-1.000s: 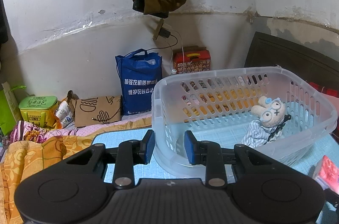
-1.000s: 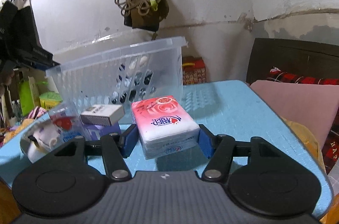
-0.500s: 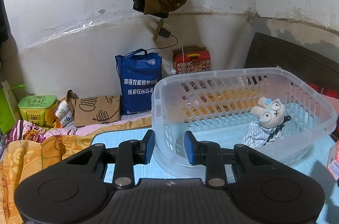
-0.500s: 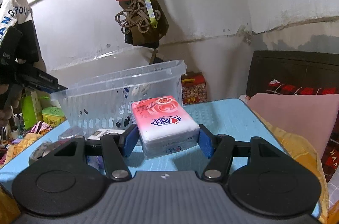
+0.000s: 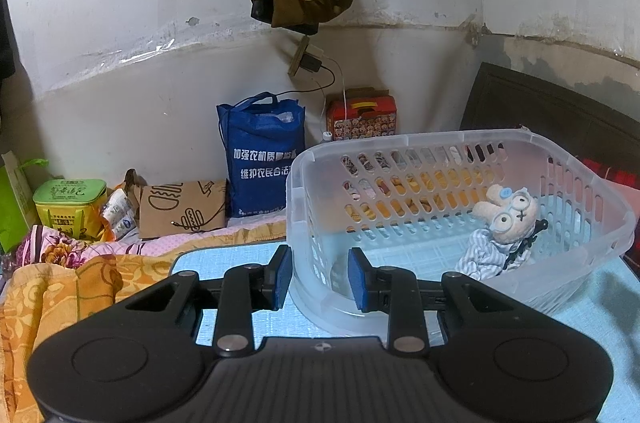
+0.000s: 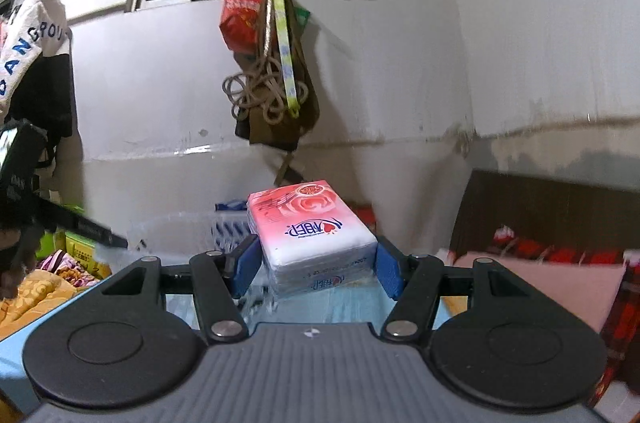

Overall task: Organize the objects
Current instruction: 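Carry the tissue pack over the basket and release it inside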

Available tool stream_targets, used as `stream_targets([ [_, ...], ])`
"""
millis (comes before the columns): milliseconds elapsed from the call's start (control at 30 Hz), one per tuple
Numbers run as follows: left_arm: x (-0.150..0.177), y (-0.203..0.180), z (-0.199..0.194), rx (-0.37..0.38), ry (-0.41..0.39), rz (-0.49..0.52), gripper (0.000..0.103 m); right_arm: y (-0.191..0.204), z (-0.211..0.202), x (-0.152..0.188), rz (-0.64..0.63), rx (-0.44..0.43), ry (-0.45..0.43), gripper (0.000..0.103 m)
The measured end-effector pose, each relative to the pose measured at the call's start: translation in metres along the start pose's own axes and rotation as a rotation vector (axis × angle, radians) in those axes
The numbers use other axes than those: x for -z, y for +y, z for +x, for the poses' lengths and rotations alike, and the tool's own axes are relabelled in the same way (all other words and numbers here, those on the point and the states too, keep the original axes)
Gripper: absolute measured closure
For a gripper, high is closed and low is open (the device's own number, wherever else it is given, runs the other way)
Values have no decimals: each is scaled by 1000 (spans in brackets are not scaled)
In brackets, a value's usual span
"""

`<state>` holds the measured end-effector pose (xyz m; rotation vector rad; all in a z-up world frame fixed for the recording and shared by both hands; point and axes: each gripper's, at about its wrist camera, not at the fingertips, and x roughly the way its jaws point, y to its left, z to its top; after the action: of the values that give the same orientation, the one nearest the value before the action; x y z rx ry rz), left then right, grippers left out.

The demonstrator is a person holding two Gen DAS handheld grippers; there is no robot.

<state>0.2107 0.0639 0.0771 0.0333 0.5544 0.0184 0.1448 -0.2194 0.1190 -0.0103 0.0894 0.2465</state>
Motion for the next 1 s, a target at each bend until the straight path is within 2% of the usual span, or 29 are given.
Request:
stream_targets([
  [167, 0, 0, 0, 2, 1, -7, 69, 8, 18, -26, -24, -54, 6, 40],
  [333, 0, 0, 0, 2, 2, -9, 69, 27, 50, -43, -45, -134, 62, 40],
  [500, 0, 1, 0, 10, 3, -20, 69, 45, 84, -42, -42, -212, 153, 39],
  [733, 0, 2, 0, 13, 2, -24, 69, 56, 106, -36, -46, -216, 208, 39],
  [767, 0, 2, 0, 12, 2, -23, 69, 56, 108, -36, -45, -222, 211, 37],
  [867, 0, 2, 0, 10, -1, -15, 69, 55, 114, -34, -35, -228, 209, 10],
  [1000, 0, 4, 0, 20, 1, -24, 69, 49, 110, -34, -18, -210, 205, 11],
])
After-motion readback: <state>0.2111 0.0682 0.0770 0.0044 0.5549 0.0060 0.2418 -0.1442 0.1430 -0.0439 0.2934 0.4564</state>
